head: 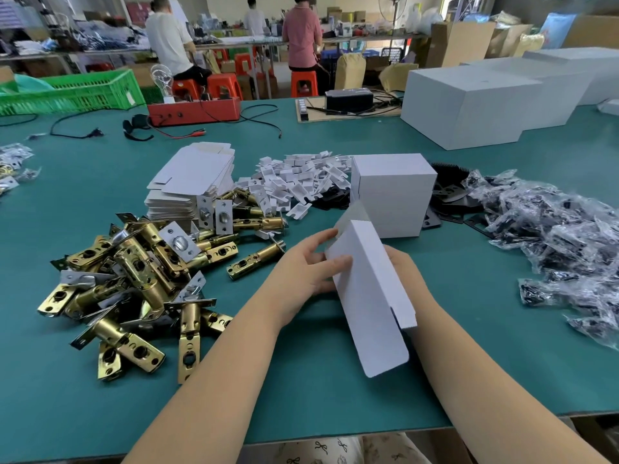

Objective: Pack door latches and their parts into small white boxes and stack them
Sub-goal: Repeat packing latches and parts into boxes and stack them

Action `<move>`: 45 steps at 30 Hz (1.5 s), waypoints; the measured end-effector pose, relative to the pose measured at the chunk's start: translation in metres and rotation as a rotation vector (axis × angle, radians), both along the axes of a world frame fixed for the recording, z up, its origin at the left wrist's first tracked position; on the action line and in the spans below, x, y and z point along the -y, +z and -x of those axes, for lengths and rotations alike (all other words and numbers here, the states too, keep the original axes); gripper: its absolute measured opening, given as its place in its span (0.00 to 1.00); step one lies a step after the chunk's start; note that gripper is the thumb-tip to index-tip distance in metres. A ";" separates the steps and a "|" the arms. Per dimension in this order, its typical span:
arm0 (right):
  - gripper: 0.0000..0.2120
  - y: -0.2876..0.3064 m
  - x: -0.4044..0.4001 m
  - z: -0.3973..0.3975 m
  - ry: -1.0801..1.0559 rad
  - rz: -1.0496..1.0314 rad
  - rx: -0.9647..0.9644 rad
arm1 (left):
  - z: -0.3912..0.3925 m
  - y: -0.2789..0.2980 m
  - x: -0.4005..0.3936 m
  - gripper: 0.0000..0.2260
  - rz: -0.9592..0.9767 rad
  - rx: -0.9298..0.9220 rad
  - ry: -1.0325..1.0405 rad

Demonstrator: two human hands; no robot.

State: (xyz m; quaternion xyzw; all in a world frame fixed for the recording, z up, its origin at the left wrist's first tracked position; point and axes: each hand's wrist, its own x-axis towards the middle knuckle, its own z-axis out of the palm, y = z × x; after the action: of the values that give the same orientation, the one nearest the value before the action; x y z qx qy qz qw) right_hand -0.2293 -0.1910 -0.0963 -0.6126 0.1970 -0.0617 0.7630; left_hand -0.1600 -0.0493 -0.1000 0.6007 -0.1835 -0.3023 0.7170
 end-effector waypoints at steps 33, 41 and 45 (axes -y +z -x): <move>0.09 -0.005 0.002 0.003 0.146 0.089 0.101 | -0.005 0.011 -0.006 0.04 -0.074 -0.332 0.055; 0.11 -0.005 0.009 -0.005 0.108 -0.113 -0.001 | -0.010 0.011 -0.008 0.08 -0.059 -0.366 0.066; 0.21 -0.002 0.021 -0.001 0.063 -0.476 0.098 | -0.016 0.014 -0.014 0.08 0.270 -0.408 0.383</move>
State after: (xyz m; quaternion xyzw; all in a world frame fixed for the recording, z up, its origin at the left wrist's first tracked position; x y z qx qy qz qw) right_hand -0.2283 -0.2118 -0.0988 -0.4175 0.1494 -0.0193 0.8961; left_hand -0.1445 -0.0349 -0.0865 0.4504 0.0423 -0.2488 0.8564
